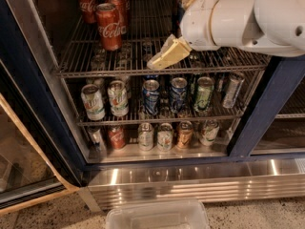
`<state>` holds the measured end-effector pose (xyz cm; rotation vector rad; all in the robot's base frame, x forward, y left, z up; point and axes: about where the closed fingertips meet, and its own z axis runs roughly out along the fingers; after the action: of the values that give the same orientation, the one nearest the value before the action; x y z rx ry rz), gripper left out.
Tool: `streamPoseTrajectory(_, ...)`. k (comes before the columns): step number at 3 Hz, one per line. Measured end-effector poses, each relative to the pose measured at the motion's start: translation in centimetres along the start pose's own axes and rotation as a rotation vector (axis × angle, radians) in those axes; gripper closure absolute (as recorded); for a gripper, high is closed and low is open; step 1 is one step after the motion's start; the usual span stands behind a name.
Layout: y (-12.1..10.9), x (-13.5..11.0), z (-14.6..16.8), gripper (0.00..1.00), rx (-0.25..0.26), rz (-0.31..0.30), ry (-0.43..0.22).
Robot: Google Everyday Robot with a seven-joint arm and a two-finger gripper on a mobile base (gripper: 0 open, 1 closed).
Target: Pick coke can from top shelf of fridge
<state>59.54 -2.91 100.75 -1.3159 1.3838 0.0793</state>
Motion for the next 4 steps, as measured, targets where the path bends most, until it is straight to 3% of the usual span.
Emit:
streamPoseTrajectory(1, -0.5, -0.4, 1.2, 0.00, 0.055, 0.039, -0.052)
streamPoseTrajectory(2, -1.9, -2.1, 3.6, 0.00, 0.139, 0.088, -0.143)
streamPoseTrajectory(3, -2.8, -3.6, 6.3, 0.00, 0.159, 0.126, -0.220)
streamPoseTrajectory(4, -3.3, -5.7, 9.2, 0.00, 0.112, 0.144, -0.282)
